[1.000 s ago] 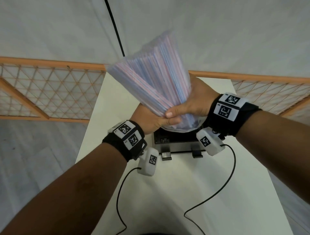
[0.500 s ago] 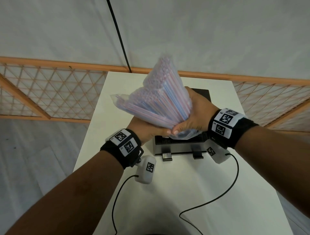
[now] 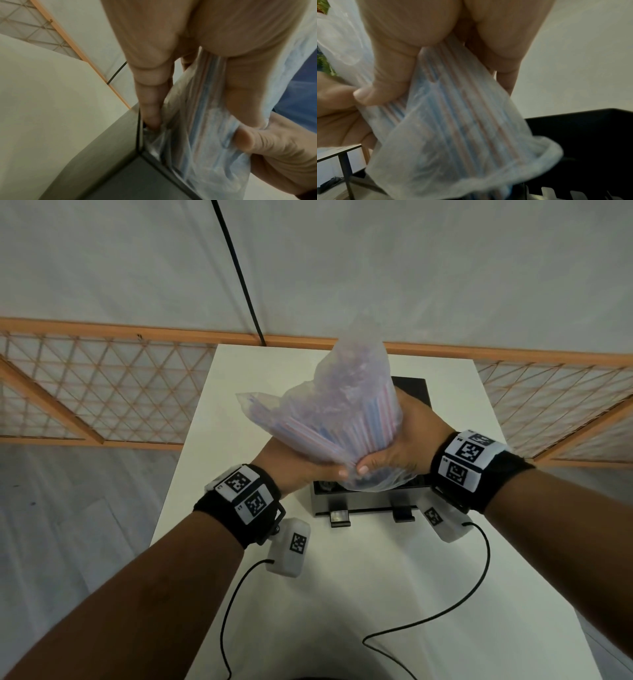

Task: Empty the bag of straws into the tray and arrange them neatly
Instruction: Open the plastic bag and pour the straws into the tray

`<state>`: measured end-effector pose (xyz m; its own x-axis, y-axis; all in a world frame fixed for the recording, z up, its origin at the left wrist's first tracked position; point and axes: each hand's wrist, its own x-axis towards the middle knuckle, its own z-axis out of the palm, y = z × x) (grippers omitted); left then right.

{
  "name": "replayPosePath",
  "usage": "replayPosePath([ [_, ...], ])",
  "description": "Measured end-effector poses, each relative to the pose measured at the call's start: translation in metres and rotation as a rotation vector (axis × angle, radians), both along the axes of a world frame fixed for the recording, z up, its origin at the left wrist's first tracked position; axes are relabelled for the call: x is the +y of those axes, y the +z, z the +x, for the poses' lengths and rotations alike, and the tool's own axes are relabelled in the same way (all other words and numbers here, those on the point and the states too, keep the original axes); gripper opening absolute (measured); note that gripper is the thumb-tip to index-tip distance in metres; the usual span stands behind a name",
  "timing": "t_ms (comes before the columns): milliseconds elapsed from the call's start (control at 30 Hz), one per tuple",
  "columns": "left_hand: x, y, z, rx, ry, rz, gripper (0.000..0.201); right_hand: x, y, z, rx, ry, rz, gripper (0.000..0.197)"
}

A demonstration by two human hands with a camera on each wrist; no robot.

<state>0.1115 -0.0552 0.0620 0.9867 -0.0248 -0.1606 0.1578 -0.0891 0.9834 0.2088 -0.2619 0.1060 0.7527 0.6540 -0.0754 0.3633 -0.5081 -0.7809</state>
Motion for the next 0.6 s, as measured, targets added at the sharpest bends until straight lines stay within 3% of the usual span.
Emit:
replayPosePath([
  [133, 0.010, 0.007, -0.006, 0.028, 0.032, 0.162, 0.093, -0.006, -0.001, -0.002, -0.014, -0.010, 0.001, 0.108],
  [333, 0.016, 0.000, -0.013, 0.063, 0.135, 0.225, 0.075, -0.001, 0.003, -0.010, -0.066, 0.024, -0.056, 0.087],
  [467, 0.009, -0.003, -0.011, 0.080, 0.192, 0.251, 0.072, 0.001, -0.001, -0.009, -0.056, 0.007, -0.024, 0.087],
  [600, 0.004, 0.003, -0.011, 0.122, 0.161, 0.298, 0.094, 0.004, -0.004, -0.008, -0.061, 0.034, -0.017, 0.098],
])
